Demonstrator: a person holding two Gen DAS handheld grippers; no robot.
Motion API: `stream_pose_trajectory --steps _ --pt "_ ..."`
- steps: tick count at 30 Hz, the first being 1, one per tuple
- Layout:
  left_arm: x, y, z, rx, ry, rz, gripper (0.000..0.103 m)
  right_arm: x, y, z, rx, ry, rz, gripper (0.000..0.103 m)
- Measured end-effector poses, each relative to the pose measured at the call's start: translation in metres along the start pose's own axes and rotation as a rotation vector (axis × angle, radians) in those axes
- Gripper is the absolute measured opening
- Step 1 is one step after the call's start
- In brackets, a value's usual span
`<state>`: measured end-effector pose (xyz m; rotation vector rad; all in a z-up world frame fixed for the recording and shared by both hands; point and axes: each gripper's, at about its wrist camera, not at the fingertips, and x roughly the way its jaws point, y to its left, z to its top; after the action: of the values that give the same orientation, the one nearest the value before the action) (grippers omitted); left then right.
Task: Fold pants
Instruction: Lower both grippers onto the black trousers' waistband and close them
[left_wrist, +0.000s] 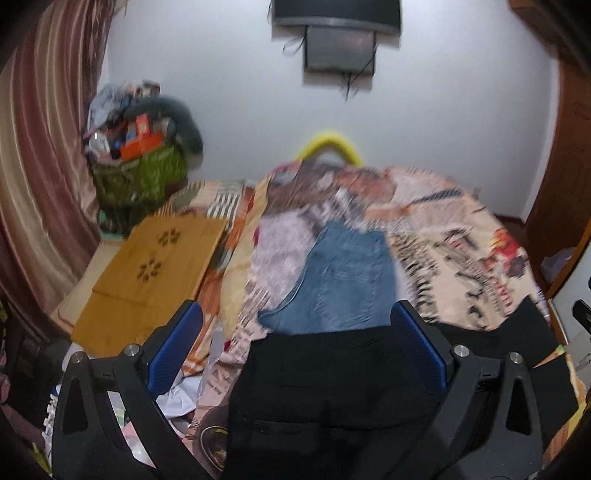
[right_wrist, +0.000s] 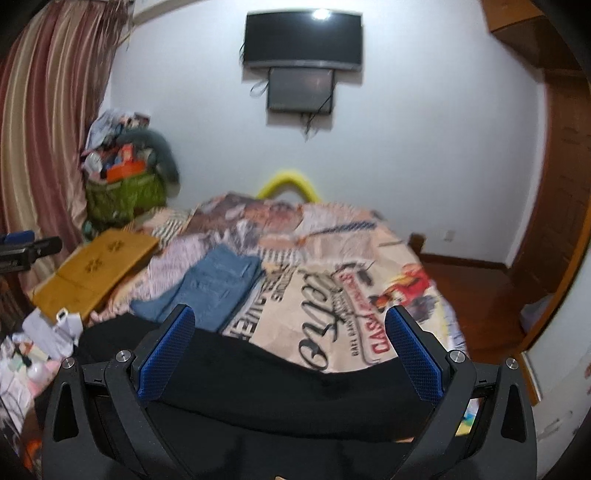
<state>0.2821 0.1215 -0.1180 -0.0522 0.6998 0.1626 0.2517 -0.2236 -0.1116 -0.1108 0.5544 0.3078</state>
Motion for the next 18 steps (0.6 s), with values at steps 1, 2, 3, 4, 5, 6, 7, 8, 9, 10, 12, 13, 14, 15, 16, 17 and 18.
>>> stream_pose_trajectory --steps 1,2,3,4,5,6,7,8,9,10,12,13,14,15,16,17,18 --pt "0.014 0.005 0.000 -0.004 0.031 0.005 0.103 0.011 -0.003 -0.002 -0.001 0.029 0.012 0.102" --pt "0.027 0.010 -0.001 -0.009 0.057 0.011 0.103 0.019 -0.004 -0.005 -0.005 0.053 0.023 0.102" --pt "0.041 0.014 -0.003 -0.013 0.086 0.015 0.103 0.026 -0.006 -0.007 -0.012 0.070 0.034 0.102" --pt "0.056 0.020 -0.006 -0.016 0.121 0.015 0.103 0.037 -0.009 -0.009 -0.023 0.095 0.045 0.102" --pt "0.065 0.020 -0.009 -0.018 0.141 0.016 0.103 0.044 -0.010 -0.010 -0.030 0.108 0.047 0.102" --pt "0.076 0.024 -0.012 -0.022 0.165 0.022 0.103 0.054 -0.011 -0.012 -0.043 0.126 0.046 0.102" --pt "0.088 0.028 -0.015 -0.031 0.190 0.025 0.103 0.064 -0.012 -0.013 -0.055 0.146 0.044 0.102" --pt "0.101 0.033 -0.018 -0.042 0.219 0.022 0.103 0.076 -0.012 -0.016 -0.069 0.186 0.047 0.102" --pt "0.110 0.033 -0.021 -0.049 0.238 0.021 0.103 0.084 -0.013 -0.019 -0.073 0.221 0.057 0.102" --pt "0.123 0.037 -0.024 -0.064 0.264 0.019 0.099 0.095 -0.016 -0.019 -0.076 0.253 0.074 0.102" --pt "0.145 0.044 -0.029 -0.084 0.316 0.024 0.096 0.112 -0.019 -0.023 -0.073 0.312 0.110 0.102" --pt "0.157 0.046 -0.033 -0.088 0.341 0.029 0.095 0.118 -0.021 -0.025 -0.072 0.328 0.122 0.102" --pt "0.167 0.047 -0.036 -0.088 0.362 0.039 0.095 0.125 -0.022 -0.026 -0.071 0.347 0.132 0.102" --pt "0.177 0.049 -0.039 -0.086 0.380 0.050 0.095 0.131 -0.023 -0.027 -0.069 0.363 0.146 0.101" --pt "0.186 0.051 -0.042 -0.082 0.401 0.058 0.094 0.139 -0.024 -0.028 -0.067 0.377 0.163 0.101" --pt "0.194 0.052 -0.046 -0.077 0.419 0.060 0.093 0.146 -0.025 -0.029 -0.067 0.393 0.180 0.101" --pt "0.201 0.052 -0.049 -0.071 0.437 0.058 0.088 0.151 -0.025 -0.029 -0.072 0.404 0.190 0.101"
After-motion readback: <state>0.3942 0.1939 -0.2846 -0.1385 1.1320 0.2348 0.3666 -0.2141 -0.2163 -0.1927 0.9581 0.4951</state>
